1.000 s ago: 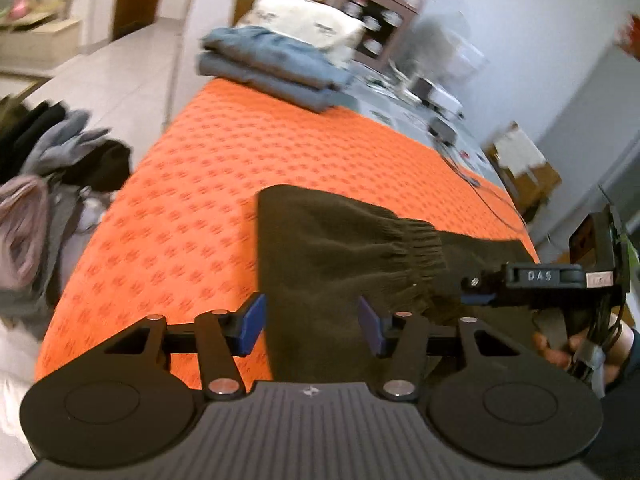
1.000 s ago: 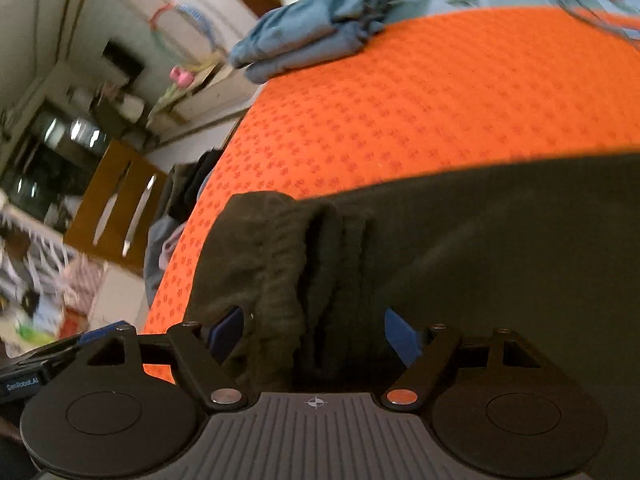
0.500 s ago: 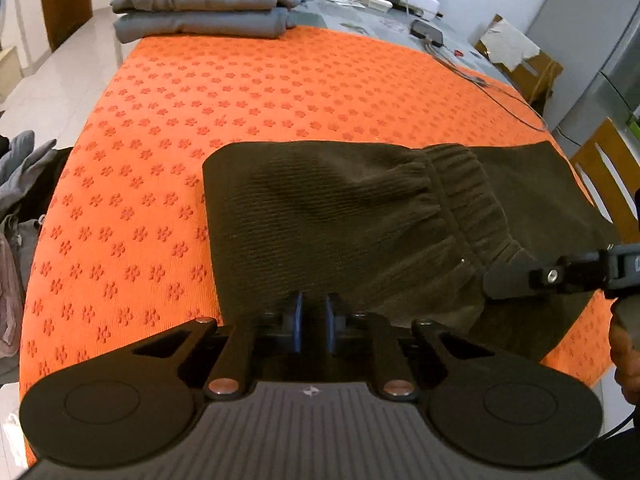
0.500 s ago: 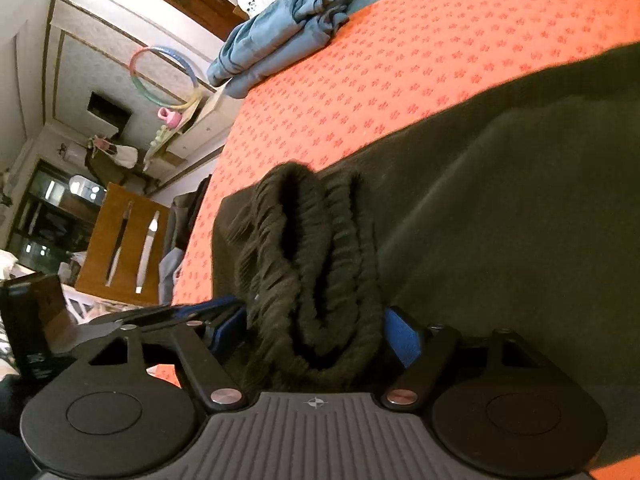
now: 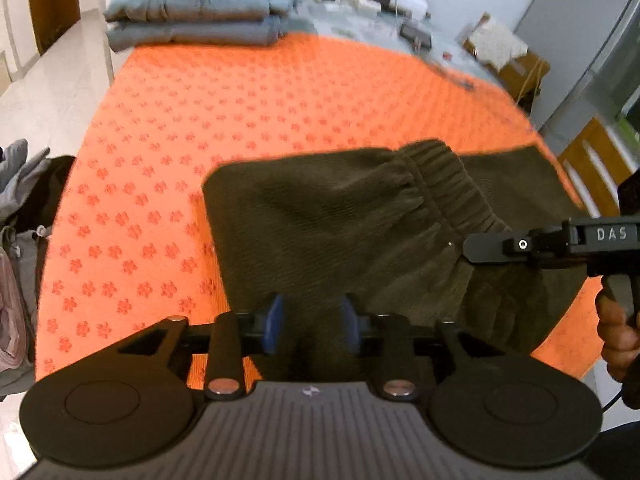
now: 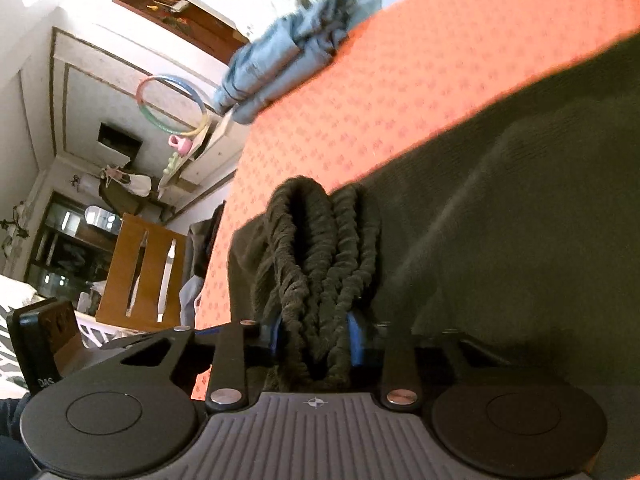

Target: Fold clothes

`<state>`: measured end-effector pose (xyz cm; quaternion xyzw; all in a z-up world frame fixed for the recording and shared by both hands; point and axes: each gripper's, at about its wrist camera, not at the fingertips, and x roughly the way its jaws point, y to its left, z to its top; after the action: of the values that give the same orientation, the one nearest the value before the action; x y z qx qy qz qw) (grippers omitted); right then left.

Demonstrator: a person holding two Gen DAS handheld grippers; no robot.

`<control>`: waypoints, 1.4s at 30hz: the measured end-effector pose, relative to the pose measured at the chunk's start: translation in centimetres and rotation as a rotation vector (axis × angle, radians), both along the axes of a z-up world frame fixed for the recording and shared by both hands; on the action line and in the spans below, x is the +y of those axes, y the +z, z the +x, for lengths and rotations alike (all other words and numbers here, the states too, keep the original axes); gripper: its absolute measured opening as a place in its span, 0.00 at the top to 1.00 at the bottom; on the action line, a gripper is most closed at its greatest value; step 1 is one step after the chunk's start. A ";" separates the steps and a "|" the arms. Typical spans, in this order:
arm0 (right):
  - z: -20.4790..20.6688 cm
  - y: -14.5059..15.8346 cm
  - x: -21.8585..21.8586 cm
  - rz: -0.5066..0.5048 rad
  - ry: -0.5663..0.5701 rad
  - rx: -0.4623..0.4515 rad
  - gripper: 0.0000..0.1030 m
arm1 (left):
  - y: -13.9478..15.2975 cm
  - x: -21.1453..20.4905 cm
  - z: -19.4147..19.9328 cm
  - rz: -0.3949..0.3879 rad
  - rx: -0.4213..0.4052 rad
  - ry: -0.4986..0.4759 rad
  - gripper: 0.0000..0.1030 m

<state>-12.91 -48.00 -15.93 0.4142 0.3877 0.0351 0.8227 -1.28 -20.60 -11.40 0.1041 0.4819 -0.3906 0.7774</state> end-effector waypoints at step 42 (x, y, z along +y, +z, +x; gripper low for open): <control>-15.9 2.6 -26.9 -0.207 -0.196 0.061 0.67 | 3.6 -10.2 -8.1 -0.091 -0.041 0.043 0.18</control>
<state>-28.84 -74.95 -13.32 0.3640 0.3719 -0.0983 0.8482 -9.33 -30.79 -7.85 0.0663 0.4500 -0.3930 0.7992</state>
